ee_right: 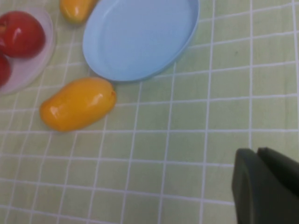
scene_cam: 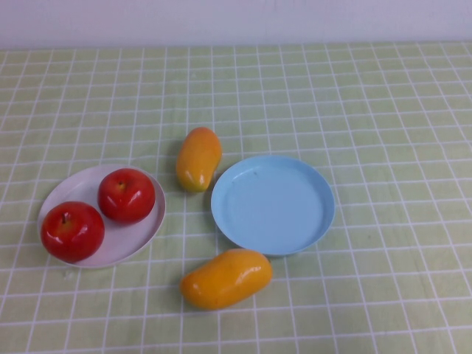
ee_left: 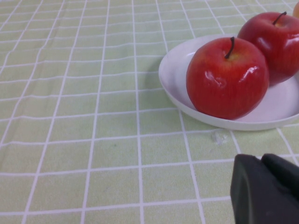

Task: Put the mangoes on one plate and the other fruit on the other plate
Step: Put another type of fruit in the right plate

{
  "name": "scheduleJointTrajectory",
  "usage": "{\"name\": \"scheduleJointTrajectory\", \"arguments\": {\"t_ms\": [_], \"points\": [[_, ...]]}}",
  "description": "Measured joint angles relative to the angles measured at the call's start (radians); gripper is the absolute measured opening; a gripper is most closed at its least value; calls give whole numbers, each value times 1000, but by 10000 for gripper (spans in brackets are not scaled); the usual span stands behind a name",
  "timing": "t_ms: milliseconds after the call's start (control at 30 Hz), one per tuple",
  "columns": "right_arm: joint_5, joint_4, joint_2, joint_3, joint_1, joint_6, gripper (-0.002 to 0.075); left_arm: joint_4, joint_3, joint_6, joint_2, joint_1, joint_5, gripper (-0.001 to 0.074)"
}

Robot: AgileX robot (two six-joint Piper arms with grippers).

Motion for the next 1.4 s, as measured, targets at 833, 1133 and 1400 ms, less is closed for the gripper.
{"name": "scheduleJointTrajectory", "arguments": {"t_ms": [833, 1133, 1400], "points": [[-75, -356, 899, -618, 761, -433, 133, 2, 0, 0, 0, 0, 0, 4], [-85, -371, 1116, -817, 878, -768, 569, 2, 0, 0, 0, 0, 0, 4], [-127, -413, 1223, -860, 909, -969, 632, 2, 0, 0, 0, 0, 0, 4]]}}
